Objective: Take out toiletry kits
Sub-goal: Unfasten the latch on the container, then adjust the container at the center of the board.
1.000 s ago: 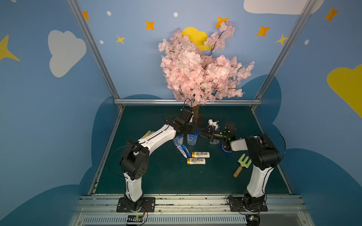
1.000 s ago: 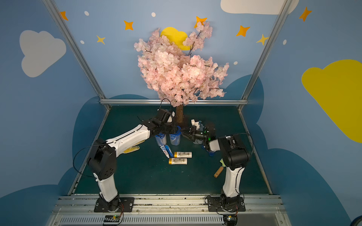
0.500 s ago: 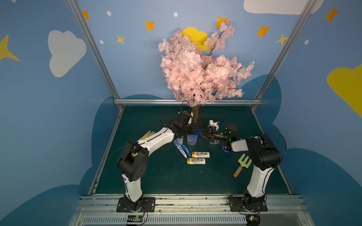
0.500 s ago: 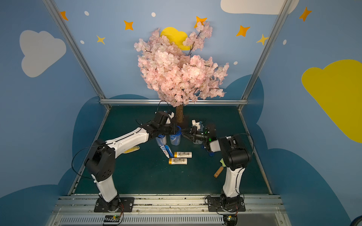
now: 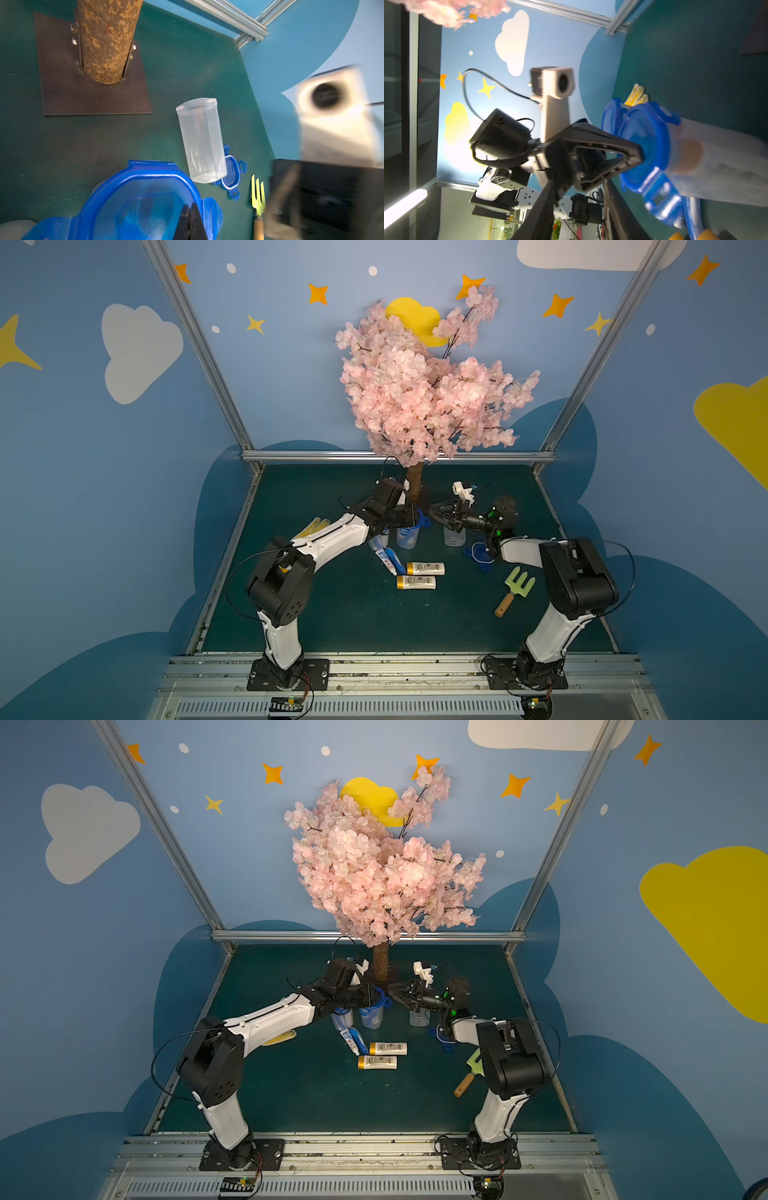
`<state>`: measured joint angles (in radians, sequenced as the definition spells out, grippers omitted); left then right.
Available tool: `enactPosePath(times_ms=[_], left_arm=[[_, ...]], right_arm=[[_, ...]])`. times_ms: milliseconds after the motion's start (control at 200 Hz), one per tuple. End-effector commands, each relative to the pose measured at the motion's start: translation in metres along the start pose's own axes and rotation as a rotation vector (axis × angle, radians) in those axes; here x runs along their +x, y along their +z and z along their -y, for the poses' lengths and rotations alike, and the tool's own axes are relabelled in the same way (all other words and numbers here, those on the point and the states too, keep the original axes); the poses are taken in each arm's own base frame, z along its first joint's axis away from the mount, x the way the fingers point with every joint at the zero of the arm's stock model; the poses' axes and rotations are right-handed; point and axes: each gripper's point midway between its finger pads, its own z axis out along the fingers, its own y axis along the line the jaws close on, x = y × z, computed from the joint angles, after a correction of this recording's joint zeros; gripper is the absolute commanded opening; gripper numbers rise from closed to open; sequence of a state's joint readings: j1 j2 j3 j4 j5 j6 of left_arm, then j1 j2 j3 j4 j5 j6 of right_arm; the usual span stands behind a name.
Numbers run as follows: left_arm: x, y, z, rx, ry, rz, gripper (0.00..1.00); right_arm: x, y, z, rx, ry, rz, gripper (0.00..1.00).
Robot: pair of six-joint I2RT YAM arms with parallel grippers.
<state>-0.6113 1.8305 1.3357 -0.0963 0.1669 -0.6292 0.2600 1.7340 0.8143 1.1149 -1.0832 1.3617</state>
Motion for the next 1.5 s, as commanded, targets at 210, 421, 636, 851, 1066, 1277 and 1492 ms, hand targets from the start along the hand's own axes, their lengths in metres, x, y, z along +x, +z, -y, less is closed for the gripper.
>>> enactPosePath(times_ms=[210,421,636,851,1066,1277,1492], left_arm=[[0.078,-0.01,-0.071,-0.308,-0.054,-0.316,0.02],[0.009,-0.032,0.015,-0.172,0.099,-0.197,0.02],[-0.024,-0.059,0.087,-0.079,0.211,-0.118,0.02],[-0.014,-0.079,0.064,-0.148,0.183,-0.082,0.02],[0.008,-0.083,0.003,-0.236,0.051,-0.115,0.02],[0.013,-0.079,-0.03,-0.284,-0.006,-0.129,0.02],[0.006,-0.063,-0.029,-0.267,-0.013,-0.142,0.02]], right_arm=[[0.0,-0.003,0.004,0.2,-0.069,-0.044,0.31],[-0.002,-0.018,0.019,0.538,-0.176,-0.101,0.27],[0.003,-0.014,0.04,0.68,-0.2,-0.181,0.26],[0.022,0.002,0.054,0.685,-0.215,-0.276,0.33],[0.032,0.014,0.061,0.656,-0.212,-0.318,0.37],[0.043,0.02,0.06,0.632,-0.204,-0.334,0.33],[0.044,0.013,0.047,0.644,-0.232,-0.306,0.35]])
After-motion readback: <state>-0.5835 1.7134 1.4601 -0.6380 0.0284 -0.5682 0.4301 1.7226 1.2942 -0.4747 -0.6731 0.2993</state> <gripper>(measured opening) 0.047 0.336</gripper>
